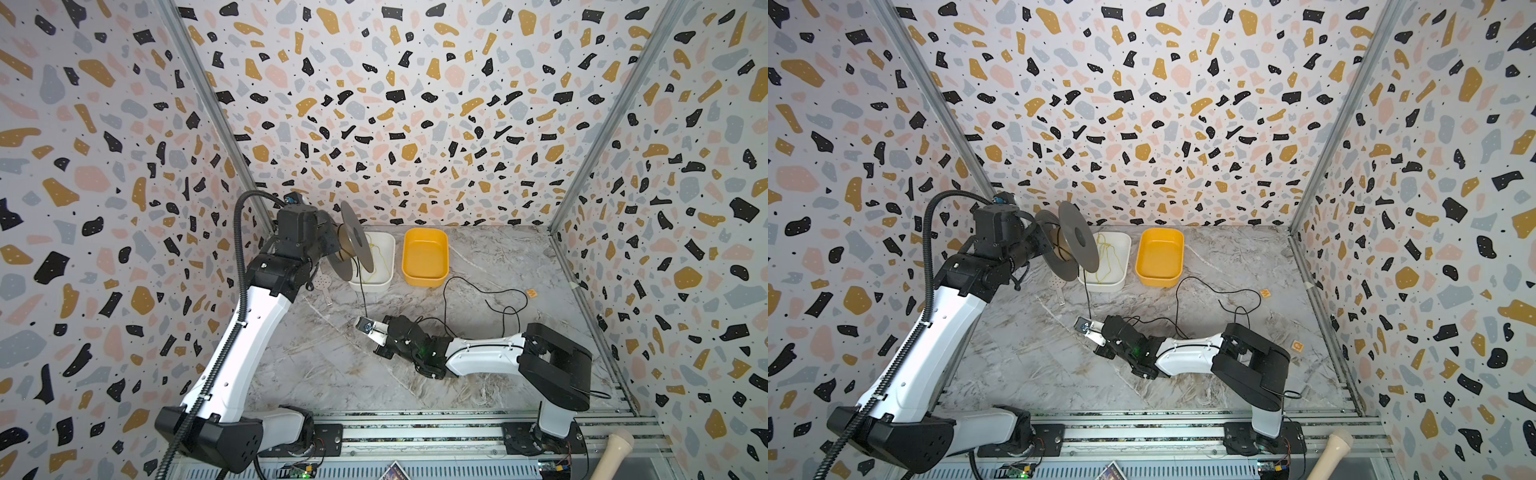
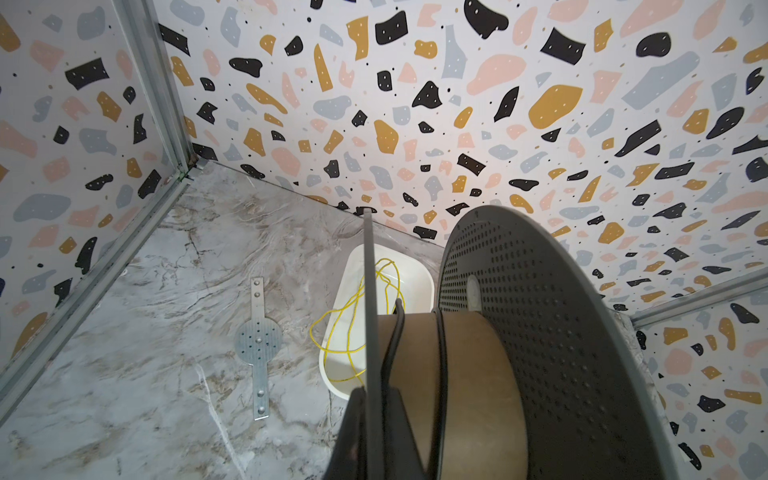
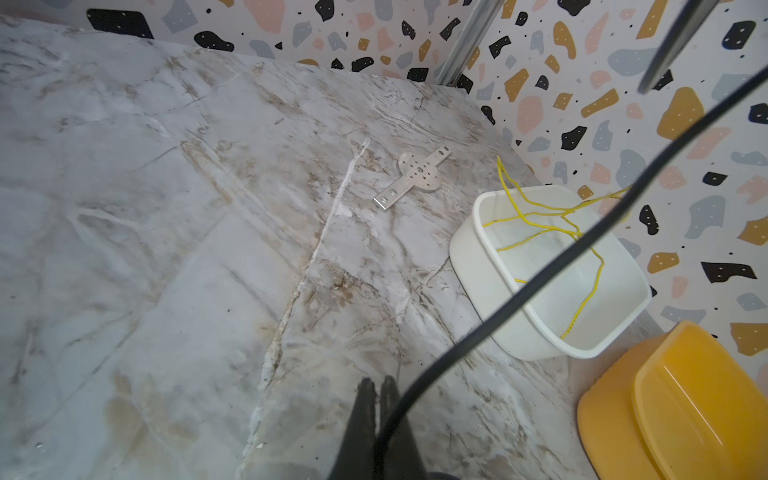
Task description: Wrap the cables
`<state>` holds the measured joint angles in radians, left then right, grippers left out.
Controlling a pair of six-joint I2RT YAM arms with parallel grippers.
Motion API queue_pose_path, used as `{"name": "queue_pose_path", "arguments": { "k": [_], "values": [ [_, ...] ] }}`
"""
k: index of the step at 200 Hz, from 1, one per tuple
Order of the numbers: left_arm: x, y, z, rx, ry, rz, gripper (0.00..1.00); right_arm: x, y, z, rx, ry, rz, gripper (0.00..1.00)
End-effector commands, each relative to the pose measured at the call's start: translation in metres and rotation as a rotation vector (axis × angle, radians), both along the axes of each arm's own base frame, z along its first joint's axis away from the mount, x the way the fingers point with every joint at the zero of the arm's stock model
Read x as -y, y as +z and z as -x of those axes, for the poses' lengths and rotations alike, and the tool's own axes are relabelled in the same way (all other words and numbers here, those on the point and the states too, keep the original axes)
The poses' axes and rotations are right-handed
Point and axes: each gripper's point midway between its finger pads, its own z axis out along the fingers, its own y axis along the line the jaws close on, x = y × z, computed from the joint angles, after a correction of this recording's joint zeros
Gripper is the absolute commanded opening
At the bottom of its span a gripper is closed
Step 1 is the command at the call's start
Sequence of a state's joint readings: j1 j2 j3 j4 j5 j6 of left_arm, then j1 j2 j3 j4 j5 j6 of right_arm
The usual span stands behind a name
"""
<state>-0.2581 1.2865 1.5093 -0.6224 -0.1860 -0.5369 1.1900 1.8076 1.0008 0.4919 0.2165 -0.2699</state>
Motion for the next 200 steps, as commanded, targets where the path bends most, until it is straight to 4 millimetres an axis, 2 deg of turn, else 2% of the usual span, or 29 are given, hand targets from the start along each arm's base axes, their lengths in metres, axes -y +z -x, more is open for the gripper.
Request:
{"name": "queue_pose_path", "arguments": {
  "k": [1, 27, 54, 85, 114, 154, 200],
  "values": [
    [0.002, 0.057, -0.015, 0.226, 0.024, 0.083, 0.0, -0.012, -0.009, 0.025, -0.029, 0.069, 0.052, 0.0],
    [0.001, 0.054, -0.014, 0.227, 0.037, 0.054, 0.0, -0.019, -0.001, 0.035, -0.018, 0.092, 0.053, 0.0],
    [0.001, 0.046, -0.013, 0.227, 0.046, 0.048, 0.0, -0.028, 0.023, 0.051, 0.016, 0.127, 0.034, 0.0],
    [0.001, 0.037, -0.012, 0.224, 0.069, 0.005, 0.0, -0.033, 0.067, 0.061, 0.054, 0.128, -0.019, 0.0],
    [0.002, 0.029, -0.009, 0.213, 0.088, -0.056, 0.0, -0.026, 0.118, 0.061, 0.087, 0.119, -0.099, 0.0],
    [0.003, 0.021, -0.007, 0.19, 0.068, -0.118, 0.0, -0.001, 0.17, 0.046, 0.124, 0.062, -0.157, 0.0],
    [0.013, 0.019, -0.001, 0.155, 0.025, -0.235, 0.0, 0.036, 0.211, 0.011, 0.097, 0.019, -0.225, 0.0]
  ]
}}
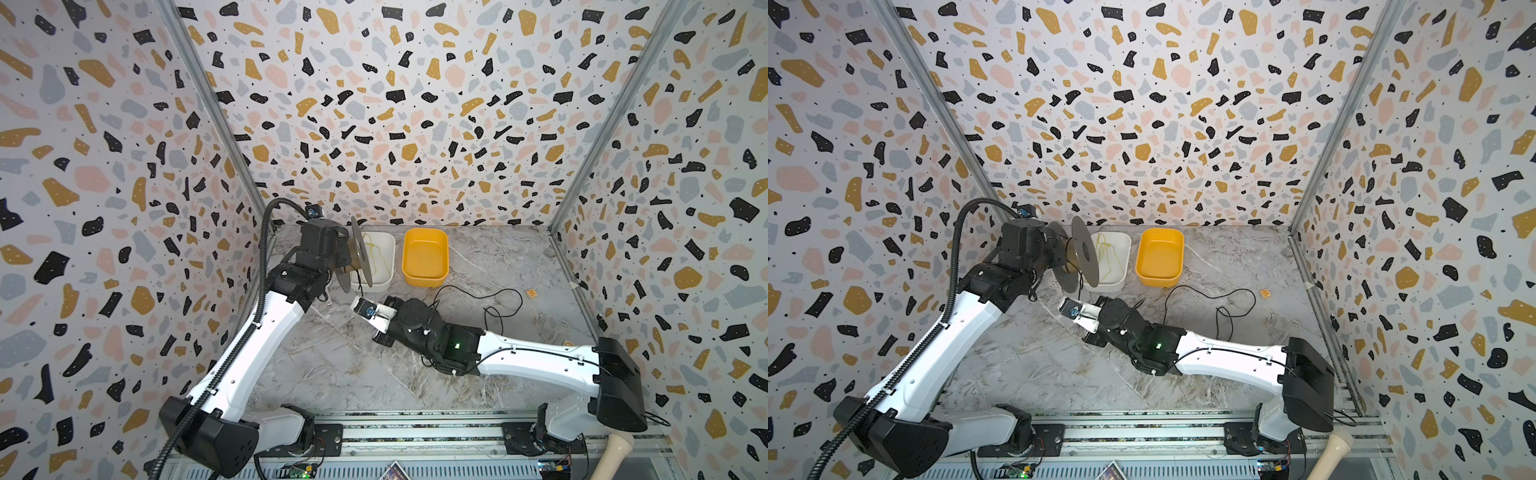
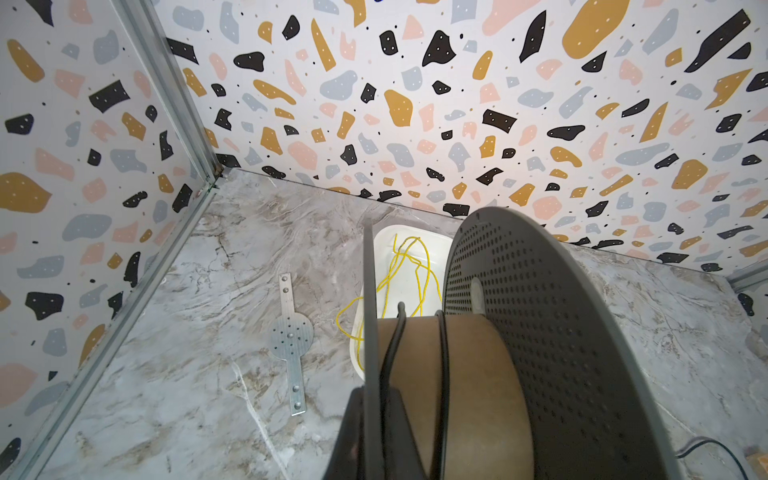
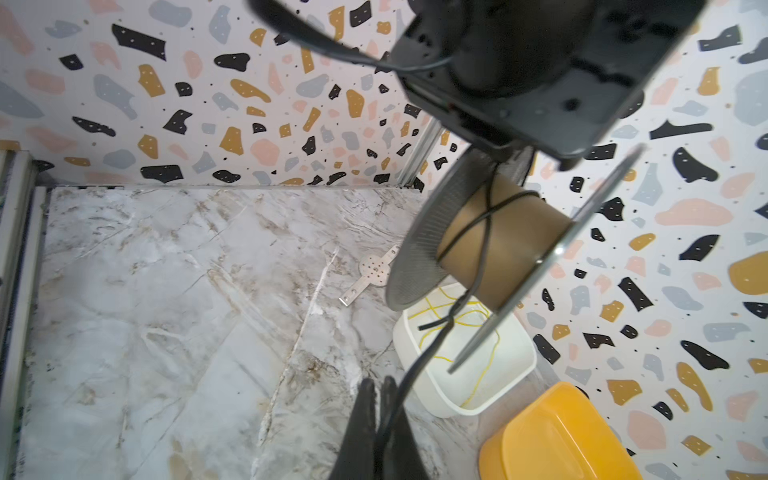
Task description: Wrap the cables
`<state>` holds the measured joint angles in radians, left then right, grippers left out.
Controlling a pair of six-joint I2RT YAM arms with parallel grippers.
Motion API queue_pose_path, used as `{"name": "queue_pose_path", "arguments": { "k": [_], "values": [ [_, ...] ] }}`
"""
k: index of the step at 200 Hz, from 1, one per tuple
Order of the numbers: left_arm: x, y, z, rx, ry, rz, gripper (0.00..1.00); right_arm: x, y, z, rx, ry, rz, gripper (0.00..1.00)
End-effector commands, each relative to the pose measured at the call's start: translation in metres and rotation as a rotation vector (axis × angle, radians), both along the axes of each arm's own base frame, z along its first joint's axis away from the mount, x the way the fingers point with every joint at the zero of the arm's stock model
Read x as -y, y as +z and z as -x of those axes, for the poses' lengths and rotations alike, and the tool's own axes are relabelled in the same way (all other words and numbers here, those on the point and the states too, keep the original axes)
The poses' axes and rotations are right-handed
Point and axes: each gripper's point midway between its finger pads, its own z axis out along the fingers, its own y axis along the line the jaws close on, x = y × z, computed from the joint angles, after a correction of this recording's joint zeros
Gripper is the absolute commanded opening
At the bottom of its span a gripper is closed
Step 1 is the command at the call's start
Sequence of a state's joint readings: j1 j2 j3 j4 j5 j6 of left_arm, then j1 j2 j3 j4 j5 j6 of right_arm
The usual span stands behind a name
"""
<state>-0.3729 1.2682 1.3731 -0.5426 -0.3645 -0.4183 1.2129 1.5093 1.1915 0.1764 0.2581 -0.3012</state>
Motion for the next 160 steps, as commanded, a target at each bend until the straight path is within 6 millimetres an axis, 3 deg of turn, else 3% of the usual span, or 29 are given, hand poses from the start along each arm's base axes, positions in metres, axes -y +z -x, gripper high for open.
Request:
{"name": "queue_pose_path", "arguments": {
  "k": [1, 66, 91, 160],
  "values": [
    [-0.001, 0.051, -0.005, 0.165, 0.023, -0.039, 0.0, 0.014, 0.049, -0.004, 0.0, 0.028, -0.084, 0.0],
    [0.021, 0.026, 0.011, 0.116, -0.047, -0.164, 0.0, 0.037, 0.08, -0.055, -0.02, -0.111, -0.078, 0.01],
    [0.031, 0.021, 0.017, 0.103, -0.091, -0.214, 0.0, 0.045, 0.089, -0.083, -0.032, -0.186, -0.08, 0.03],
    [0.039, 0.019, 0.032, 0.092, -0.164, -0.304, 0.0, 0.067, 0.093, -0.153, -0.1, -0.371, -0.09, 0.06]
  ]
}}
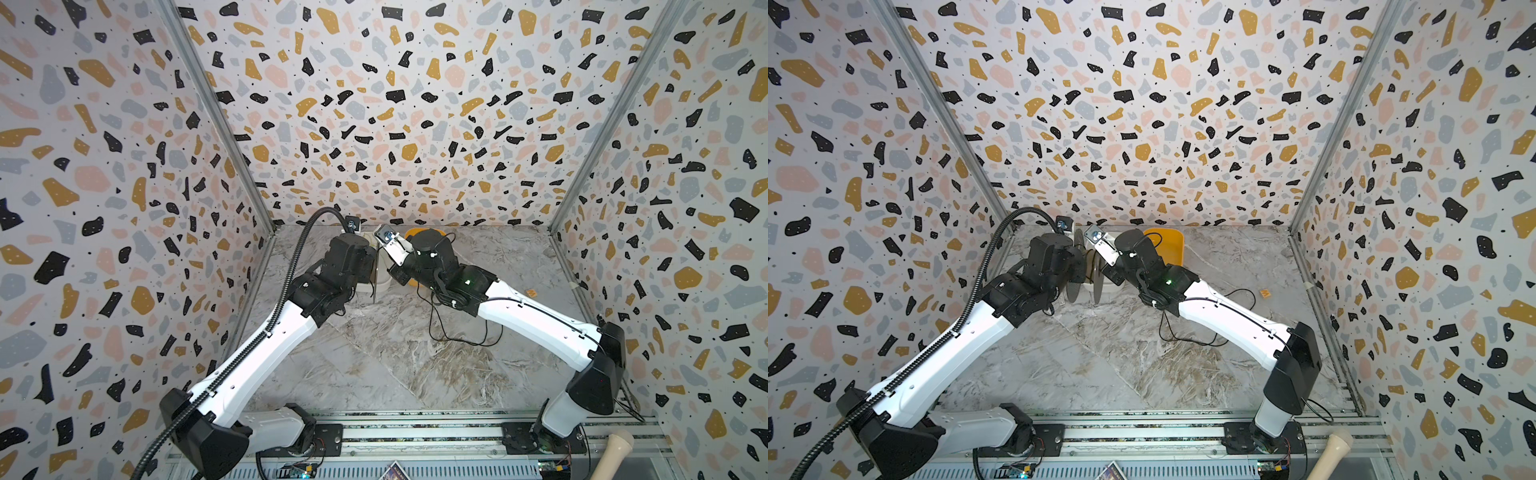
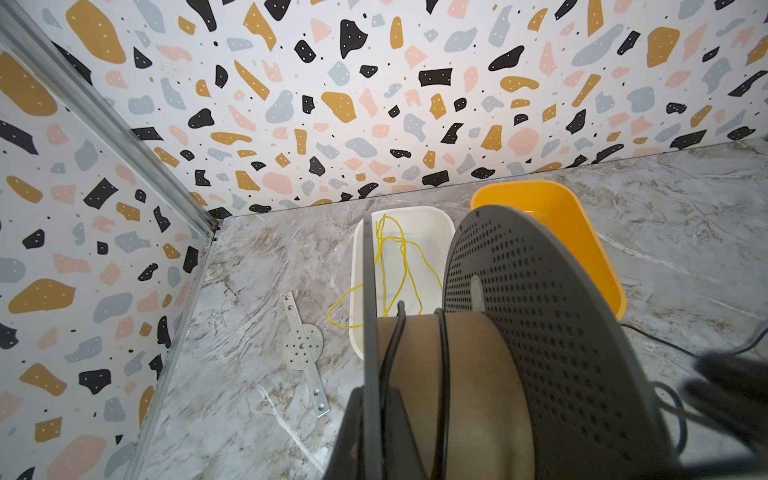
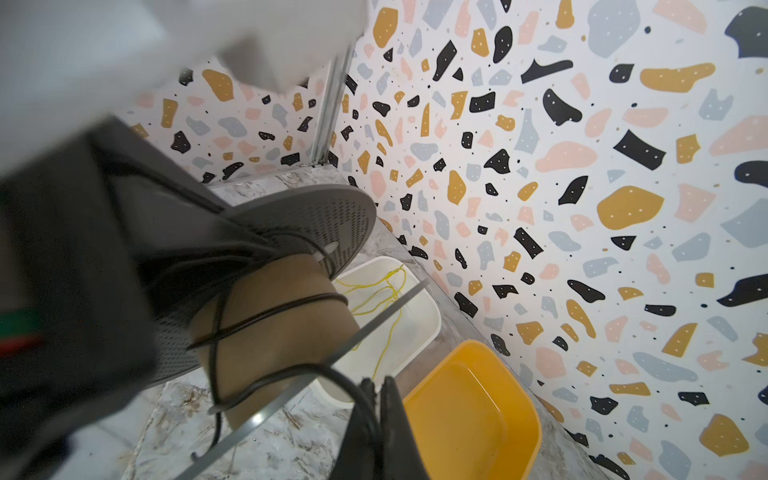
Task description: Wrap the cables
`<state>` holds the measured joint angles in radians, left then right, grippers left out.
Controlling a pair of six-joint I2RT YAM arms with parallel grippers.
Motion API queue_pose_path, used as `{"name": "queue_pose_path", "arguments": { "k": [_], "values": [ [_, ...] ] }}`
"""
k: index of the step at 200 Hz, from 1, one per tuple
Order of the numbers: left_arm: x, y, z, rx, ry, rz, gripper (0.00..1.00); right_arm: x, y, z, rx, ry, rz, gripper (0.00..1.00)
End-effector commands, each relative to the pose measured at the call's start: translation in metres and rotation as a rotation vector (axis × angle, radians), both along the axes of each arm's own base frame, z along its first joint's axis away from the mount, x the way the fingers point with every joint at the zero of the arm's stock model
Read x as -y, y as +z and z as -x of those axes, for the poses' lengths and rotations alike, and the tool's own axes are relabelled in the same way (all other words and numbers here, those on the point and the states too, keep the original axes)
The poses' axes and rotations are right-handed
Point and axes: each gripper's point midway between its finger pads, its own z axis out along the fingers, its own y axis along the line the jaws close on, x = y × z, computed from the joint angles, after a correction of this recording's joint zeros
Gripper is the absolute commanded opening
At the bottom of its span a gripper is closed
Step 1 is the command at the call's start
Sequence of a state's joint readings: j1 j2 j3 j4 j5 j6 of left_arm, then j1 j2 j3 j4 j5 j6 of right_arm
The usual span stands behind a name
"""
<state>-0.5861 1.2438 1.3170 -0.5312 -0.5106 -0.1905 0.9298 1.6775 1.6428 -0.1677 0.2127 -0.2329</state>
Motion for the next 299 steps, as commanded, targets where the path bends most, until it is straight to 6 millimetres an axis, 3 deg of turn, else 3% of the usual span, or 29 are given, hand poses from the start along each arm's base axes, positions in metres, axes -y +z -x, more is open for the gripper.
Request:
{"name": "queue_pose_path", "arguments": {
  "k": [1, 52, 120, 177, 236, 266, 299],
  "values": [
    [-0.011, 0.028, 0.007, 0.085, 0.017, -0.018, 0.0, 0.025, 0.037, -0.022, -0.004, -0.12, -0.09, 0.06],
    [-0.005, 0.035, 0.015, 0.094, -0.05, -0.016, 0.0, 0.04, 0.013, -0.062, -0.103, -0.171, -0.144, 0.1],
    [-0.004, 0.05, 0.023, 0.113, -0.081, 0.017, 0.0, 0.036, -0.034, -0.085, -0.223, -0.077, -0.221, 0.1],
    [-0.002, 0.071, 0.028, 0.14, -0.102, 0.063, 0.0, 0.041, -0.091, -0.093, -0.323, -0.006, -0.259, 0.1],
    [0.005, 0.071, 0.03, 0.126, -0.158, 0.04, 0.0, 0.042, -0.142, -0.105, -0.466, 0.048, -0.319, 0.08],
    [0.003, 0.077, 0.03, 0.132, -0.143, 0.053, 0.0, 0.044, -0.157, -0.101, -0.489, 0.044, -0.319, 0.09],
    [0.008, 0.091, 0.027, 0.14, -0.14, 0.097, 0.0, 0.049, -0.178, -0.079, -0.534, 0.072, -0.315, 0.13]
  ]
}}
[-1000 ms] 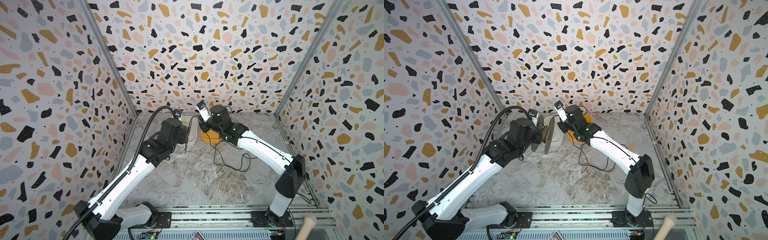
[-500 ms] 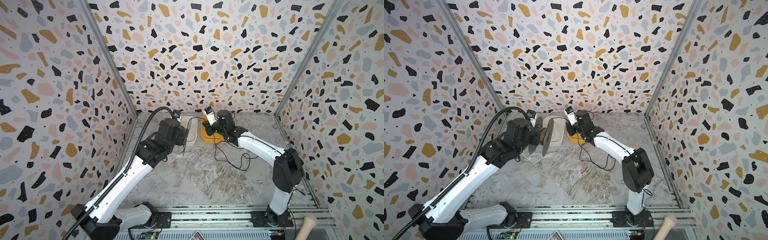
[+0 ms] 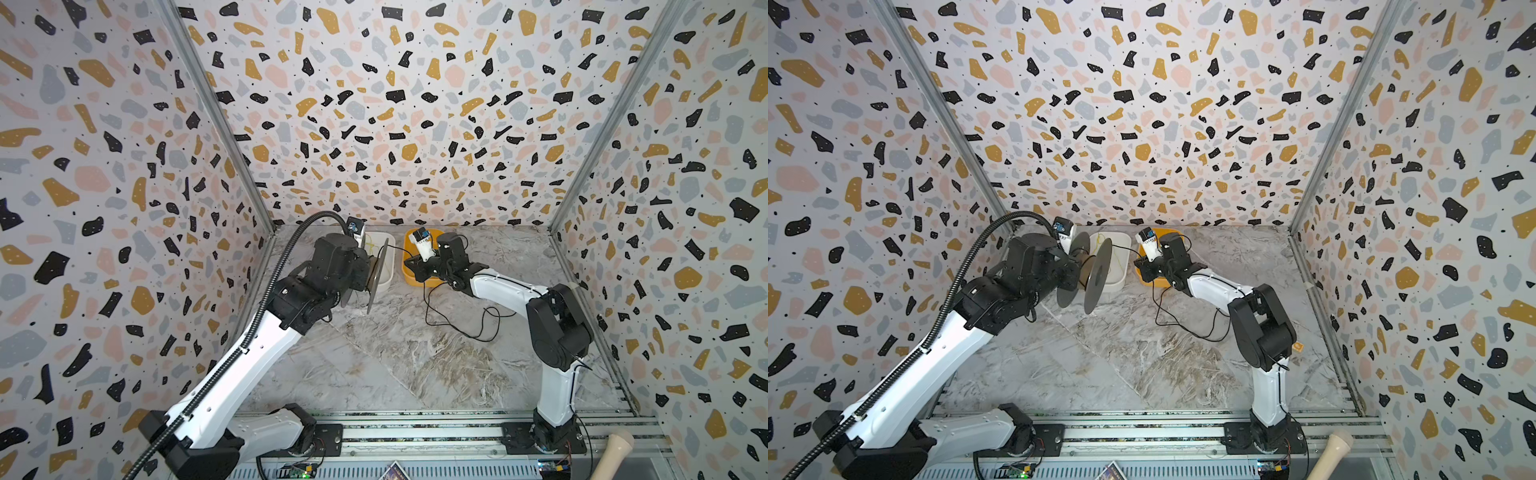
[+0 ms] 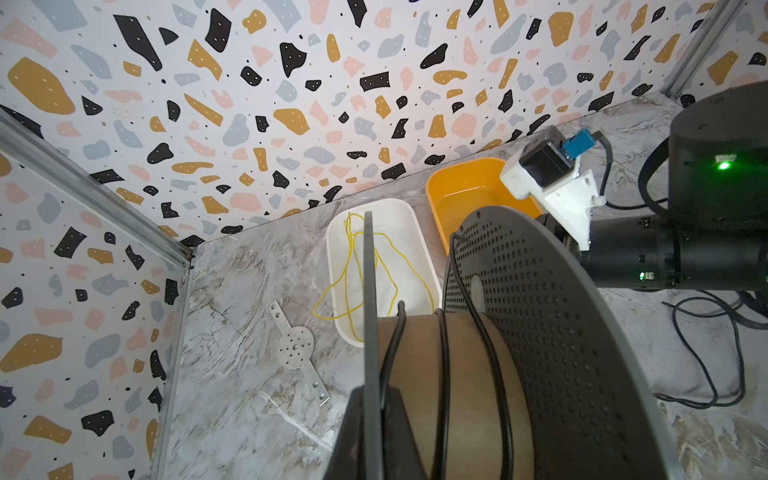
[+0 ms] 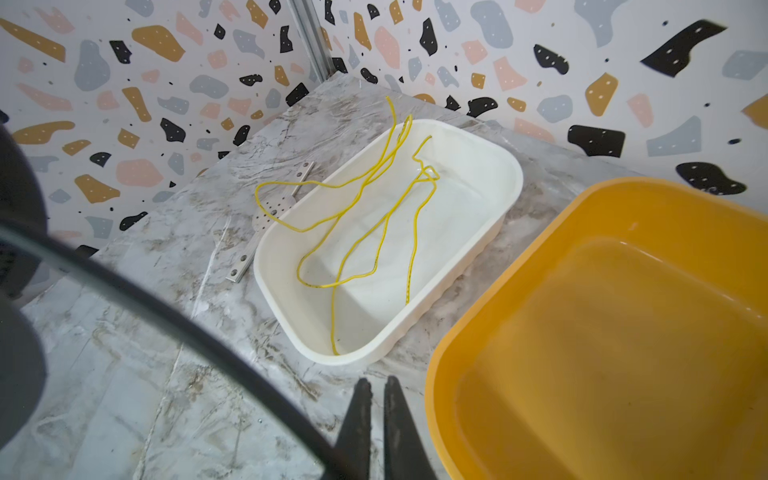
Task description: Wrap the cables
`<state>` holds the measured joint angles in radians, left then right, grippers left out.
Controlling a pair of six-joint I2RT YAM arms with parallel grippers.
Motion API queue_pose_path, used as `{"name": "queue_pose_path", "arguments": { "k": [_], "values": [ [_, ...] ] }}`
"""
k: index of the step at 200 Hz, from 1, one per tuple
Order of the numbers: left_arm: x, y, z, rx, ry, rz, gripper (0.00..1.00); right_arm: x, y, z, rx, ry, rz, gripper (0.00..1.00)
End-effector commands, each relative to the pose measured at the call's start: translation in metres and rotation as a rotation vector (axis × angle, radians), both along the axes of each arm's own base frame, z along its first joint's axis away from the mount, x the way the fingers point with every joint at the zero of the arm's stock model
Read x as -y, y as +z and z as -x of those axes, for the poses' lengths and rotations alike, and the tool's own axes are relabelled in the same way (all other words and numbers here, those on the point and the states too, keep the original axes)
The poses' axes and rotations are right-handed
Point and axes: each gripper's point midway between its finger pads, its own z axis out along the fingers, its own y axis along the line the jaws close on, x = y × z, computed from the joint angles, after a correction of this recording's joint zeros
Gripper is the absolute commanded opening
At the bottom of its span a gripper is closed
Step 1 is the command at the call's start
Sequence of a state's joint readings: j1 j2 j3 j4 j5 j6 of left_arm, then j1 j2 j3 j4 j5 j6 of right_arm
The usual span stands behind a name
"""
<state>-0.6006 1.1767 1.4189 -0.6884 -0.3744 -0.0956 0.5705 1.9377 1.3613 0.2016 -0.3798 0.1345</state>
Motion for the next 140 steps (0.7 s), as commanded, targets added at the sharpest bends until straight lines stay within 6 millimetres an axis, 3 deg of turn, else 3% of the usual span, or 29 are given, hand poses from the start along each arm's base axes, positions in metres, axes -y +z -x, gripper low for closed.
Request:
{"name": "queue_pose_path", "arguments": {
  "k": [1, 30, 66, 85, 140],
  "values": [
    [-0.001, 0.061, -0.006, 0.152, 0.033, 0.13, 0.0, 0.006, 0.006, 0.015, -0.003, 0.015, -0.038, 0.13],
    [0.007, 0.077, -0.005, 0.17, -0.001, 0.18, 0.0, 0.015, -0.009, 0.035, -0.028, 0.032, -0.036, 0.23],
    [0.007, 0.093, -0.001, 0.19, -0.015, 0.202, 0.0, 0.024, -0.012, 0.055, -0.008, 0.049, -0.043, 0.4],
    [0.007, 0.095, 0.0, 0.193, -0.016, 0.206, 0.0, 0.027, -0.011, 0.061, 0.001, 0.052, -0.046, 0.52],
    [0.007, 0.093, 0.001, 0.182, -0.021, 0.206, 0.0, 0.04, 0.0, 0.078, 0.048, 0.04, -0.054, 0.63]
  ]
}}
